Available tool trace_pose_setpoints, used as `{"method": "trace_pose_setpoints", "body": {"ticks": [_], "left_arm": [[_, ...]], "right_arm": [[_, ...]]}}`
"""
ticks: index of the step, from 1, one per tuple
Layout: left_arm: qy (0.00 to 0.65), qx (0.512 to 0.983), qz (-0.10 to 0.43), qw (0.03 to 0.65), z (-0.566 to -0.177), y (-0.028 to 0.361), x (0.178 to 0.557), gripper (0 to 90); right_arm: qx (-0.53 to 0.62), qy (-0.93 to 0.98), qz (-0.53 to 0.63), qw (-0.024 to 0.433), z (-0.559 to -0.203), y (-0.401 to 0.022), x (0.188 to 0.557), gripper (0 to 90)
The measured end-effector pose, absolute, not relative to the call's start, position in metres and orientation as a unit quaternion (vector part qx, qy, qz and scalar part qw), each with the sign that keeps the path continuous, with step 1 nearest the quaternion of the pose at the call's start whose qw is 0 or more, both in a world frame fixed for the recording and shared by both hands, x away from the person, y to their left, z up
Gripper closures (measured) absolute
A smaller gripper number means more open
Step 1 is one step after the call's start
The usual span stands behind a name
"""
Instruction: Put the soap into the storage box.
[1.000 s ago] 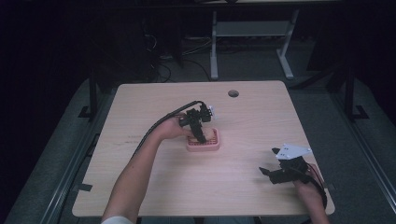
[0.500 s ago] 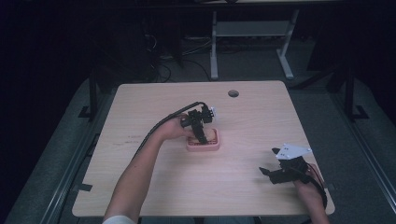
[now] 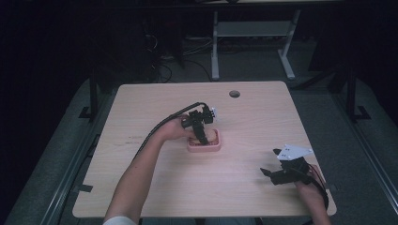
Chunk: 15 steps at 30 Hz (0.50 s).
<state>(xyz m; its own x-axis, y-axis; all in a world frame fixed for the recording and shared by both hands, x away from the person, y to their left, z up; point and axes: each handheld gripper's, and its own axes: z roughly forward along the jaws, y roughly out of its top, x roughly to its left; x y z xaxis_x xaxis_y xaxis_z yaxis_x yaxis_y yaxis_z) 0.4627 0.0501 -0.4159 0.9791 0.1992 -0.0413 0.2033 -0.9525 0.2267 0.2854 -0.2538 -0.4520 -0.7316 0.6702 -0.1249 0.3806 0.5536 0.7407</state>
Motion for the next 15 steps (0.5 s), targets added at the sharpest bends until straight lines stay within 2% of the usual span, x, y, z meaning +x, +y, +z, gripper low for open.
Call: {"method": "trace_pose_setpoints", "body": {"ticks": [15], "left_arm": [[0.102, 0.988, -0.007, 0.115, -0.4158, 0.0499, 0.4624, 31.8]], "right_arm": [[0.306, 0.859, 0.359, 0.2, -0.4522, -0.2533, 0.2855, 14.0]]}}
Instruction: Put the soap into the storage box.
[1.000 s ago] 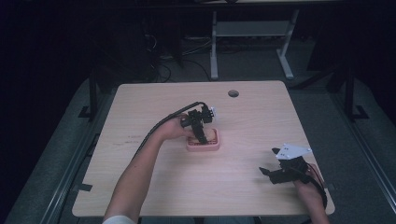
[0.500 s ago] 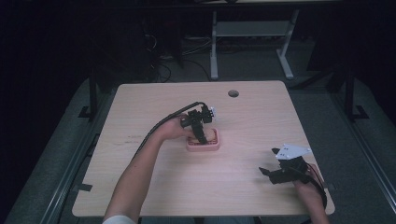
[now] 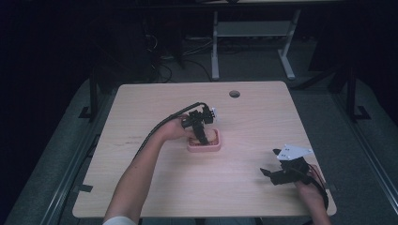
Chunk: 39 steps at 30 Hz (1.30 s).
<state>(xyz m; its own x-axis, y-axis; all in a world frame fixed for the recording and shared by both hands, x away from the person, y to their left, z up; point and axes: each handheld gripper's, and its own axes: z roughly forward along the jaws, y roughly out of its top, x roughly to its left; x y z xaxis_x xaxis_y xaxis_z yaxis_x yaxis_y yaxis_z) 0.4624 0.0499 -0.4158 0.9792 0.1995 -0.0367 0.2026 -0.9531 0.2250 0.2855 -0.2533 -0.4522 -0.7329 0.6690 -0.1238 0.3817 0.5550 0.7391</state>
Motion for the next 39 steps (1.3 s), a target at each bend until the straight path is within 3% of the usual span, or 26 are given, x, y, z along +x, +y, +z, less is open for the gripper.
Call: {"method": "trace_pose_setpoints", "body": {"ticks": [39], "left_arm": [[0.091, 0.987, 0.021, 0.132, -0.395, 0.053, 0.45, 26.6]], "right_arm": [[0.304, 0.861, 0.356, 0.2, -0.452, -0.252, 0.285, 14.0]]}}
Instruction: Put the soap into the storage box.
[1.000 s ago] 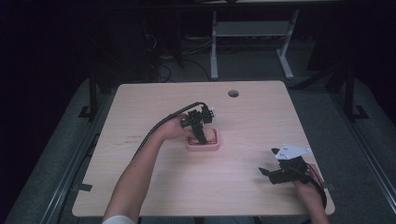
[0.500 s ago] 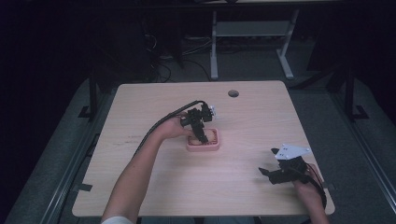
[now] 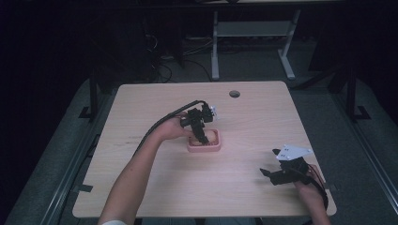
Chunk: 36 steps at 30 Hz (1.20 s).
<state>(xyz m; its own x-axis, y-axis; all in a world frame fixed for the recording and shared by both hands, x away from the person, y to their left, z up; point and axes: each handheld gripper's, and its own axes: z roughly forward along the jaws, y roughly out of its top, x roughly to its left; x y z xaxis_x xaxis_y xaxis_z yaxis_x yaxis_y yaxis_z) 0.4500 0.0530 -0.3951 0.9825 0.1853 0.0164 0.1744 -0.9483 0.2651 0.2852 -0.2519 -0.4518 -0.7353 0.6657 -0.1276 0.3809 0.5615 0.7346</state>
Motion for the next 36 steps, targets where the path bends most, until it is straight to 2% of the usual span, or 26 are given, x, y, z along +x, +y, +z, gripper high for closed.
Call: {"method": "trace_pose_setpoints", "body": {"ticks": [12, 36], "left_arm": [[0.086, 0.985, 0.035, 0.144, -0.381, 0.061, 0.433, 25.9], [0.123, 0.98, 0.039, 0.154, -0.387, 0.116, 0.4, 25.1]], "right_arm": [[0.301, 0.863, 0.354, 0.201, -0.452, -0.25, 0.286, 14.0], [0.299, 0.866, 0.348, 0.201, -0.453, -0.246, 0.285, 14.0]]}}
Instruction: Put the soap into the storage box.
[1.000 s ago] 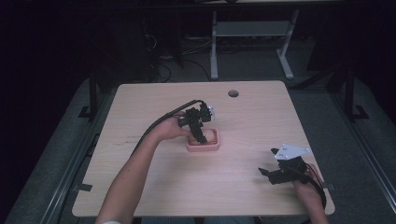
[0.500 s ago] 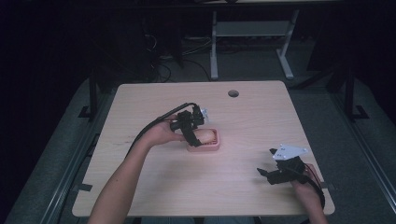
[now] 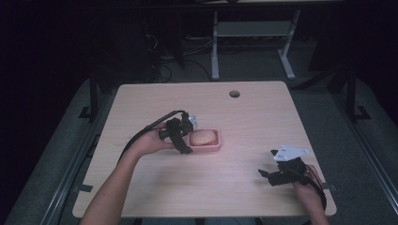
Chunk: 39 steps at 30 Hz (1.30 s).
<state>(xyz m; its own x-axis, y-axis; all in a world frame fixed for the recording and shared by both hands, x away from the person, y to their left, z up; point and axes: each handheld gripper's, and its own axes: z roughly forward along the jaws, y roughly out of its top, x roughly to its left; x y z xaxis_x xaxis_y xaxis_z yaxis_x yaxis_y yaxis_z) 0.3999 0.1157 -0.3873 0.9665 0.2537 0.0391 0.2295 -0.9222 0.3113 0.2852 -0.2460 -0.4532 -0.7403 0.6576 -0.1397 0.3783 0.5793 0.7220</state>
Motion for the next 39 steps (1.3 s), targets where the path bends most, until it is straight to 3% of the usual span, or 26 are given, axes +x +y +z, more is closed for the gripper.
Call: {"method": "trace_pose_setpoints", "body": {"ticks": [39], "left_arm": [[0.159, 0.969, 0.05, 0.181, -0.405, 0.176, 0.353, 23.9]], "right_arm": [[0.307, 0.867, 0.338, 0.198, -0.457, -0.244, 0.285, 14.0]]}}
